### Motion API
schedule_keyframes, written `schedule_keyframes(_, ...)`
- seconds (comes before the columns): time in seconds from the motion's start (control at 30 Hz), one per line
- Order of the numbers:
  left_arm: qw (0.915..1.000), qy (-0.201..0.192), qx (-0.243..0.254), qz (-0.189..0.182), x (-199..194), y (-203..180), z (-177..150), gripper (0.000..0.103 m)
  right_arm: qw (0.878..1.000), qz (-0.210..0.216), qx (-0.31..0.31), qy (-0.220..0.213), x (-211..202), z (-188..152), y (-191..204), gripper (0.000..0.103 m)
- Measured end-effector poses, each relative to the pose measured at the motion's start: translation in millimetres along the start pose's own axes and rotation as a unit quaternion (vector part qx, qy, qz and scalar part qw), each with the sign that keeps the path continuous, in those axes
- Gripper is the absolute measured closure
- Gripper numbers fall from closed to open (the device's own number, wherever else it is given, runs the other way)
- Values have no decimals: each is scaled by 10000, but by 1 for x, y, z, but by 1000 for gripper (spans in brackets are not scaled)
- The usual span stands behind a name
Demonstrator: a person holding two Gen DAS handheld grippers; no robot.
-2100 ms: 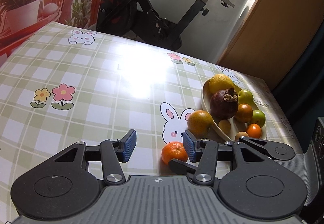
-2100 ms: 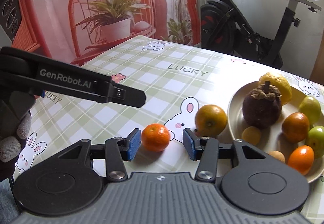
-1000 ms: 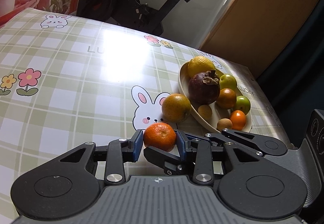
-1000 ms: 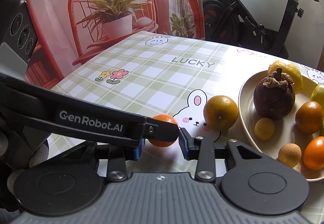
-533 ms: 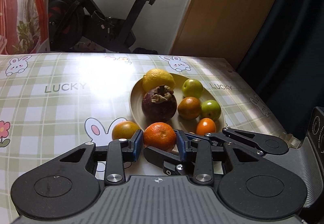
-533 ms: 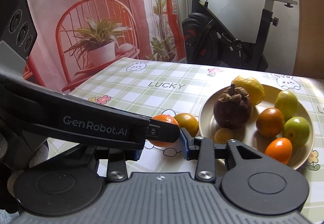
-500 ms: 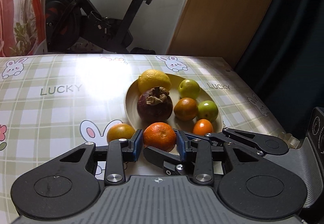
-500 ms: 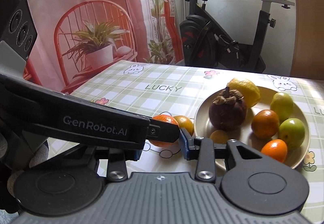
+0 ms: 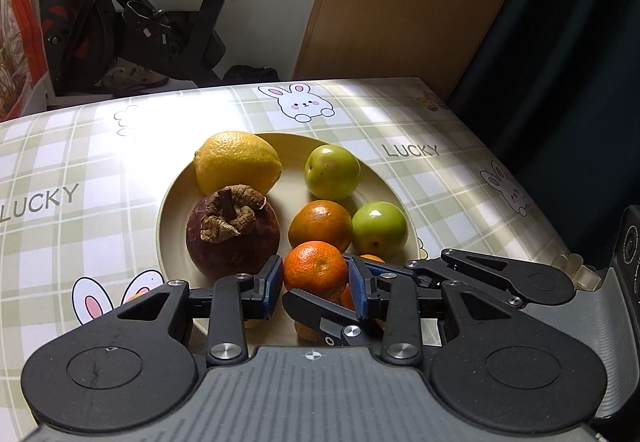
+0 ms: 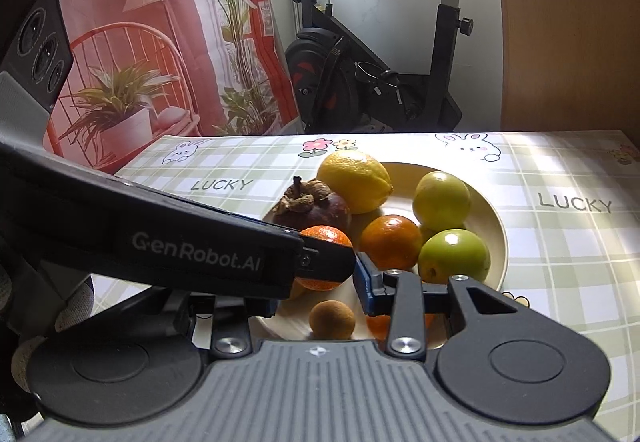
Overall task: Organize fruits
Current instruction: 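Lift the tangerine and lower it onto the plate, then open the left gripper and move it to the last orange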
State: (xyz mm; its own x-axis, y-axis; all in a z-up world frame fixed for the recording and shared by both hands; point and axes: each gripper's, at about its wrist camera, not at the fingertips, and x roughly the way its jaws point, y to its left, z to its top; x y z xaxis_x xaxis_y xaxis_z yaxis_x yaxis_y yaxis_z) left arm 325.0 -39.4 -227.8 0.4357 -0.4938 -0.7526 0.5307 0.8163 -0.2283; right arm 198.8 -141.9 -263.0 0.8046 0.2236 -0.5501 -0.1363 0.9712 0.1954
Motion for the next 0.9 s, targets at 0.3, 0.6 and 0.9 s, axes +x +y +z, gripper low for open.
schedule_keyframes(0.3,10000,55,1,21,5,1,0,65,9999,-30,126,100,6,-3,-5,64)
schedule_keyframes(0.6,10000,34,18,32,2,-1,0,65,9998,-68,157,139,7,-2,-4,64)
schedule_keyframes(0.9,9999,-119,-58,-79,-14,7,0,64,9997,-176,125,140,3,-1,-1,63)
